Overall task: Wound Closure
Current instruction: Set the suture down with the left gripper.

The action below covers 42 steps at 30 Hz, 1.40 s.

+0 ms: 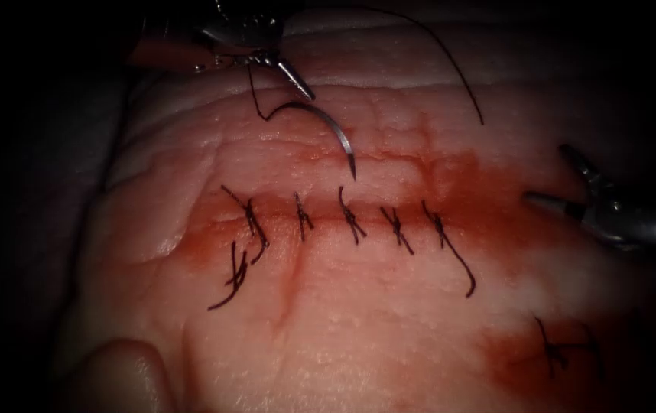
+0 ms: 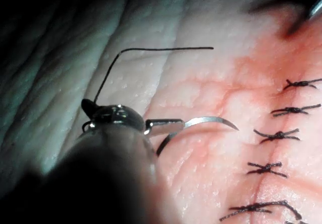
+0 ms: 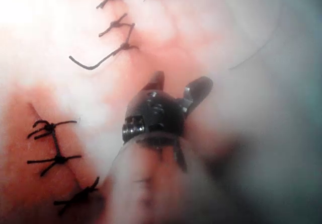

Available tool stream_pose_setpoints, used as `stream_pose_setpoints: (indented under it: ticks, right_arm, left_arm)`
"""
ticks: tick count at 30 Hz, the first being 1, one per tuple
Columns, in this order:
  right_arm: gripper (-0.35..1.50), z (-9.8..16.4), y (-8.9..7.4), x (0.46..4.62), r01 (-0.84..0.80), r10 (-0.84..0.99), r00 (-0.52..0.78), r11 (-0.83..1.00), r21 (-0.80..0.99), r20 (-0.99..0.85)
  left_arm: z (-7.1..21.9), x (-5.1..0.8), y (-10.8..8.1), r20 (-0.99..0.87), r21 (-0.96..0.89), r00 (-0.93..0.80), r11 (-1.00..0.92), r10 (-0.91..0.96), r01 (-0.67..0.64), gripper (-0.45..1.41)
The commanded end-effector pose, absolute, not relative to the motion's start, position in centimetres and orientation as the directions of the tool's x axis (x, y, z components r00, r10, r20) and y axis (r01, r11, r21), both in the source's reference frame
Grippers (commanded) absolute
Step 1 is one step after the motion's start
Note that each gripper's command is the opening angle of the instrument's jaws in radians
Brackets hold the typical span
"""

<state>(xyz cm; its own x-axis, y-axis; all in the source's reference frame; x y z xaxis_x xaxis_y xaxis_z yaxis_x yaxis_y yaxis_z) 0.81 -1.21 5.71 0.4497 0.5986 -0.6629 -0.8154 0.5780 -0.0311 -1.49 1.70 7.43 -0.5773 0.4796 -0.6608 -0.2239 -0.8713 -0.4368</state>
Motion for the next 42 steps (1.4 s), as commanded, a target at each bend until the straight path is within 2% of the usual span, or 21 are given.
stream_pose_setpoints:
  ticks: [1,4,5,7,8,21,26,29,31,32,33,34,42]
  right_arm:
    - [1.43,5.8,-1.2,0.88,-0.815,0.599,0.449,0.579,-0.029,-0.664]
    - [1.43,5.8,-1.2,0.89,-0.813,0.596,0.453,0.581,-0.033,-0.663]
    - [1.43,5.7,-1.2,0.9,-0.813,0.596,0.453,0.581,-0.033,-0.663]
    - [1.43,5.7,-1.3,0.9,-0.813,0.596,0.453,0.581,-0.033,-0.663]
    - [1.43,5.7,-1.3,0.9,-0.813,0.597,0.453,0.581,-0.033,-0.662]
    - [1.41,5.7,-1.3,0.92,-0.812,0.598,0.451,0.583,-0.028,-0.663]
    - [1.4,5.7,-1.3,0.92,-0.812,0.599,0.453,0.584,-0.026,-0.66]
    - [1.4,5.7,-1.3,0.95,-0.813,0.601,0.452,0.581,-0.028,-0.659]
    - [1.4,5.7,-1.3,0.96,-0.812,0.6,0.451,0.583,-0.024,-0.661]
    - [1.4,5.7,-1.3,0.96,-0.812,0.6,0.451,0.583,-0.024,-0.661]
    - [1.4,5.7,-1.3,0.97,-0.812,0.6,0.451,0.583,-0.024,-0.661]
    - [1.4,5.6,-1.3,0.97,-0.812,0.6,0.451,0.583,-0.024,-0.661]
    - [1.35,5.6,-1.3,1.08,-0.806,0.592,0.449,0.592,-0.016,-0.669]
  left_arm:
    - [7.5,-1.4,1.7,-0.663,-0.441,-0.571,-0.869,0.484,-0.224,1.11]
    - [7.5,-1.13,1.7,-0.661,-0.445,-0.576,-0.869,0.481,-0.216,1.1]
    - [7.5,-0.94,1.8,-0.659,-0.442,-0.584,-0.872,0.475,-0.21,1.18]
    - [7.6,-0.8,1.8,-0.654,-0.407,-0.587,-0.876,0.476,-0.257,1.1]
    - [7.6,-0.67,1.8,-0.661,-0.391,-0.583,-0.88,0.473,-0.27,1.13]
    - [7.5,-0.03,1.0,-0.638,-0.413,-0.588,-0.866,0.497,-0.282,1.15]
    - [7.3,0.5,0.6,-0.623,-0.417,-0.591,-0.857,0.512,-0.302,1.16]
    - [7.2,0.68,0.5,-0.645,-0.486,-0.455,-0.79,0.613,-0.374,1.16]
    - [7.1,0.7,0.5,-0.703,-0.535,-0.301,-0.758,0.644,-0.374,1.13]
    - [7.1,0.7,0.5,-0.703,-0.535,-0.301,-0.758,0.644,-0.374,1.13]
    - [7.1,0.69,0.4,-0.728,-0.582,-0.169,-0.729,0.665,-0.36,1.13]
    - [7.1,0.68,0.4,-0.723,-0.605,-0.129,-0.712,0.679,-0.357,1.13]
    - [6.5,0.45,0.3,-0.696,-0.666,-0.074,-0.68,0.714,-0.307,1.15]
